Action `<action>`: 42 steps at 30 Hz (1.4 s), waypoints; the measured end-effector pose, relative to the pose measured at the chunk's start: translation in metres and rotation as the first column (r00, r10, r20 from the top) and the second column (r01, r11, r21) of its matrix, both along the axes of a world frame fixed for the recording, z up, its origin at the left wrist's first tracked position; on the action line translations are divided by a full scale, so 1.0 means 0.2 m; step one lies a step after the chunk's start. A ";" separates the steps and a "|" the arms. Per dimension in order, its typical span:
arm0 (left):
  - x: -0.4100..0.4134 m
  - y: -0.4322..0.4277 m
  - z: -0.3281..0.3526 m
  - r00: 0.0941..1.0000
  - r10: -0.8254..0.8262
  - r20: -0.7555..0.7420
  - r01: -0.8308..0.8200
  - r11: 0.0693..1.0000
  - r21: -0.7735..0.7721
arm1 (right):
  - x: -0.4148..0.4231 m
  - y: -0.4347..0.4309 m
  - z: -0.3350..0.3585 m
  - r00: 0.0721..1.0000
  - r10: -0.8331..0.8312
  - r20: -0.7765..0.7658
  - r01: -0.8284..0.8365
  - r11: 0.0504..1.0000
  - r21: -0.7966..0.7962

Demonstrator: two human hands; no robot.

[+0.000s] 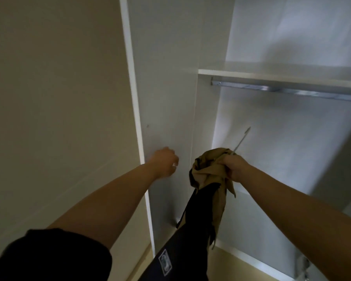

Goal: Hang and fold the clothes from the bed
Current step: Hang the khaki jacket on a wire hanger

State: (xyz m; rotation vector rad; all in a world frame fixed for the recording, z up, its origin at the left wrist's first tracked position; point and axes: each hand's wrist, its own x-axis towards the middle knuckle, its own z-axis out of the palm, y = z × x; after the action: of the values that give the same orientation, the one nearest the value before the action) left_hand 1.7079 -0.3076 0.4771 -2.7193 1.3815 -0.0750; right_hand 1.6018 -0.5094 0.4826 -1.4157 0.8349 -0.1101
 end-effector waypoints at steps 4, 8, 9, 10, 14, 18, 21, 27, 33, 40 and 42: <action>-0.07 -0.21 0.06 0.744 0.037 -0.667 -0.221 0.956 -0.193 | 0.03 -0.03 -0.01 0.996 -0.078 0.044 0.076 0.995 0.064; -0.15 -0.46 0.04 0.718 0.037 -0.695 -0.100 0.994 -0.051 | 0.05 -0.12 0.01 0.980 -0.189 0.059 0.181 0.976 0.123; -0.16 -0.51 0.03 0.744 0.005 -0.668 -0.059 0.997 -0.059 | 0.05 -0.16 0.02 0.973 -0.218 0.073 0.205 0.966 0.156; -0.15 -0.56 0.01 0.770 -0.031 -0.637 -0.026 0.997 -0.079 | 0.06 -0.20 0.03 0.968 -0.239 0.082 0.220 0.956 0.193; -0.10 -0.76 -0.06 0.833 -0.146 -0.534 0.056 0.982 -0.180 | 0.10 -0.42 0.02 0.959 -0.272 0.082 0.247 0.941 0.231; -0.03 -1.00 -0.09 0.825 -0.137 -0.548 -0.057 0.945 -0.322 | 0.11 -0.66 0.06 0.982 -0.124 0.140 0.132 0.990 -0.054; 0.05 -1.20 -0.06 0.815 -0.109 -0.569 -0.150 0.909 -0.390 | 0.16 -0.87 0.08 0.987 -0.044 0.156 0.067 0.987 -0.143; 0.32 -1.48 -0.02 0.793 -0.016 -0.609 -0.300 0.861 -0.412 | 0.23 -1.17 0.06 0.995 0.014 0.103 0.005 0.983 -0.184; 0.52 -1.62 0.06 0.755 -0.046 -0.654 -0.374 0.789 -0.488 | 0.41 -1.23 0.01 0.992 0.123 -0.031 -0.127 0.963 -0.238; 0.81 -1.79 0.11 0.729 -0.036 -0.684 -0.441 0.739 -0.509 | 0.72 -1.31 -0.05 0.970 0.237 -0.059 -0.242 0.892 -0.382; 0.92 -1.85 0.11 0.710 -0.032 -0.703 -0.459 0.736 -0.497 | 0.82 -1.34 -0.05 0.971 0.231 -0.053 -0.234 0.893 -0.384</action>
State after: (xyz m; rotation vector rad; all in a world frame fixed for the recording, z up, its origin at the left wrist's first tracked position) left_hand 1.8910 -0.6772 0.4990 -3.7534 1.2706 0.6689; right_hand 1.7652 -0.7778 0.4726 -1.8824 0.6627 -0.0906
